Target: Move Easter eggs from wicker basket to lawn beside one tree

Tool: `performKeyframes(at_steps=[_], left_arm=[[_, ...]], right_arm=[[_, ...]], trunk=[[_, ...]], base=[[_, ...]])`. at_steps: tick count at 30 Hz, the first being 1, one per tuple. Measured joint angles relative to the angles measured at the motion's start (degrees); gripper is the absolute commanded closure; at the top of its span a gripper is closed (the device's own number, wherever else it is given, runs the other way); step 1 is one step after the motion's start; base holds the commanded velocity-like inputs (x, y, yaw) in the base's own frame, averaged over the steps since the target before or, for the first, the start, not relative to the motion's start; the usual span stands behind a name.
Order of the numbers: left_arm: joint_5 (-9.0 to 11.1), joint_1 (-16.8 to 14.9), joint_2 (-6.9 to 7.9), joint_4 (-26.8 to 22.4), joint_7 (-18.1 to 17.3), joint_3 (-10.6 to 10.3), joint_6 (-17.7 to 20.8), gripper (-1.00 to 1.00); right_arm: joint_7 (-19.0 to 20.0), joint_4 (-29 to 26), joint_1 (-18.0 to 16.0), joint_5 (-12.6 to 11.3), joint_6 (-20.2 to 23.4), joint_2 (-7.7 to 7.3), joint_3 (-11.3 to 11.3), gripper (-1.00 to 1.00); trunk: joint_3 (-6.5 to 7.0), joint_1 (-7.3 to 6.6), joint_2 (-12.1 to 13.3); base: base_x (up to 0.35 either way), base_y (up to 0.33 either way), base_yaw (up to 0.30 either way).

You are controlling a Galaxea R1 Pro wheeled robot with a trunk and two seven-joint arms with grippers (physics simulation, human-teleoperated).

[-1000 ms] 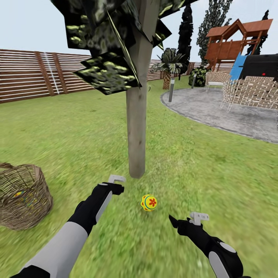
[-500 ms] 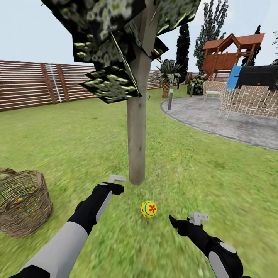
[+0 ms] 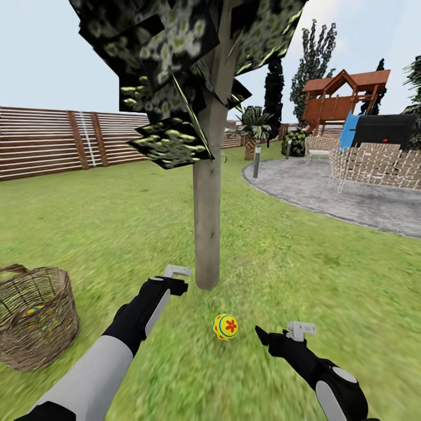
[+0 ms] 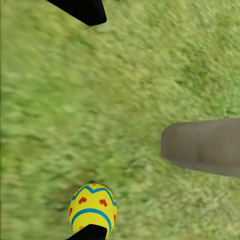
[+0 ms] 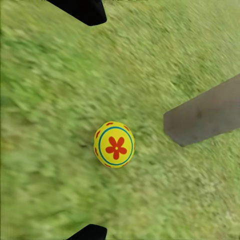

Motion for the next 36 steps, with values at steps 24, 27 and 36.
performKeyframes(at_steps=[24,27,36], left_arm=[[-0.04,-0.02,-0.03,0.08,0.78,-0.11,0.01,-1.00],[-0.04,-0.02,-0.05,0.08,0.80,-0.11,0.01,-1.00],[-0.04,-0.02,-0.07,0.09,0.82,-0.19,0.01,-1.00]], right_arm=[[0.04,0.00,0.00,-0.01,0.00,0.02,0.00,-1.00],[0.06,0.00,-0.01,-0.01,-0.01,0.00,0.00,-1.00],[0.13,0.00,0.02,-0.12,-0.06,0.00,-0.03,-1.00]], trunk=[[5.32,-0.62,0.32],[5.99,-0.70,0.36],[7.98,-0.93,0.48]], base=[[0.000,0.000,0.000],[0.000,0.000,0.000],[0.000,0.000,0.000]])
